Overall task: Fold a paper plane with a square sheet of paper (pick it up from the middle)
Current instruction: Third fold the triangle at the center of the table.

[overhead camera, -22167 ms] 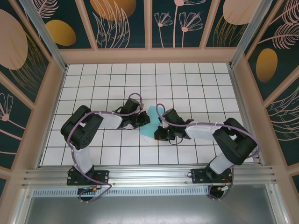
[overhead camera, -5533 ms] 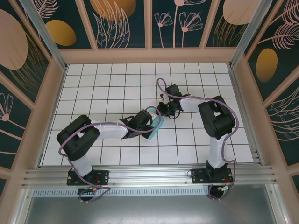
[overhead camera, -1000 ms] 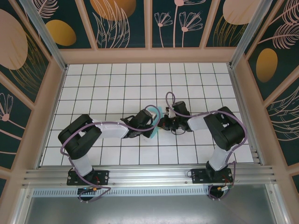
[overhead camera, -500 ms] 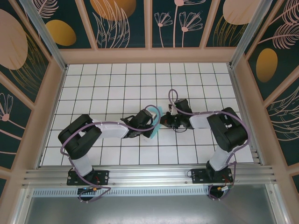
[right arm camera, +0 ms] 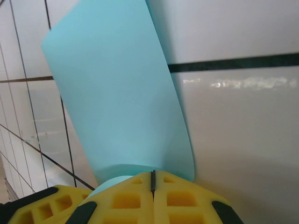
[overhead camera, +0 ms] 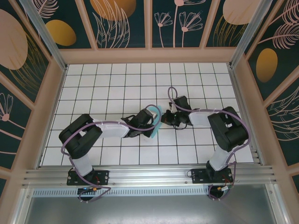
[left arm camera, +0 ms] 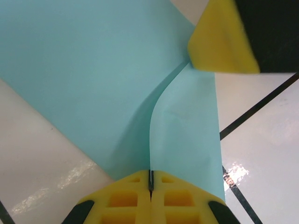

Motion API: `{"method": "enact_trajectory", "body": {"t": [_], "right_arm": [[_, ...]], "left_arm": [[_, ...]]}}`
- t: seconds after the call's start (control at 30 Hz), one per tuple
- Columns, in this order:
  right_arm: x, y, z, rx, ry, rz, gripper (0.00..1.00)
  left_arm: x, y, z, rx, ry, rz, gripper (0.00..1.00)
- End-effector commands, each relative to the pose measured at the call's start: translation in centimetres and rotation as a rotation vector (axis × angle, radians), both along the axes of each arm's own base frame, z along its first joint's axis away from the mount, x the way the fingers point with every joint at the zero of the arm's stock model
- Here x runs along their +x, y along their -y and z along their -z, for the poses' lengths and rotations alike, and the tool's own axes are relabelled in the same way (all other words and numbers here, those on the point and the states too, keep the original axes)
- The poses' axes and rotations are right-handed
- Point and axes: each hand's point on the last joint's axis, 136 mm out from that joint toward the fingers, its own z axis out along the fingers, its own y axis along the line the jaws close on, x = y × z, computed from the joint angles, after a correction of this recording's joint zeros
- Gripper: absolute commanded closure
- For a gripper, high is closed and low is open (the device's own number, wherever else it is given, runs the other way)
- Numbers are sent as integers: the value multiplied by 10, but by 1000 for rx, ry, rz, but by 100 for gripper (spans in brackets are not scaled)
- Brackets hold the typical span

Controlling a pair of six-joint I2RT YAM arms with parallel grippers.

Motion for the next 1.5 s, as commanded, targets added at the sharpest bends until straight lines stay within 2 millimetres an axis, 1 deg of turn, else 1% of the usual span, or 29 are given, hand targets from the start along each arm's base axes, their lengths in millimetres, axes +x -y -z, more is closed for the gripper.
{"method": "enact_trajectory", "body": {"t": [0.0, 0.07, 0.33, 0.43, 0.5, 0.57, 0.67, 0.73, 0.87, 0.97, 1.0, 1.07, 1.2, 1.47], "right_arm": [[14, -6, -26, 41, 60, -6, 95], [14, -6, -19, 32, 45, -8, 95], [5, 6, 27, -45, -45, 29, 96], [5, 9, 35, -54, -51, 37, 96], [6, 10, 32, -56, -50, 39, 96], [8, 7, 17, -33, -21, 36, 96], [8, 2, -13, 1, 33, 29, 95], [3, -2, -27, 38, 52, 29, 95], [-13, -14, -37, 109, 55, 25, 95], [-19, -16, -34, 132, 44, 48, 95], [-27, -22, -31, 141, 33, 31, 96], [-33, -29, -28, 152, 22, 19, 96], [-41, -36, -14, 138, -7, 7, 97], [-48, -36, 14, 127, -48, 8, 97]], "left_arm": [[-7, -17, 18, 92, -42, 3, 100], [-7, -18, 18, 93, -41, 0, 100], [-7, -19, 18, 93, -40, -2, 100], [-7, -19, 18, 95, -38, -2, 100], [-8, -19, 19, 98, -41, -2, 100], [-8, -20, 19, 99, -42, -4, 100], [-7, -21, 19, 100, -41, -11, 100], [-8, -21, 20, 102, -44, -11, 100], [-7, -20, 21, 103, -47, -16, 100], [-8, -21, 22, 108, -48, -14, 100], [-8, -22, 23, 109, -50, -15, 100], [-9, -21, 23, 107, -51, -10, 100], [-9, -21, 24, 108, -53, -8, 100], [-11, -24, 26, 113, -54, -10, 100]]}}
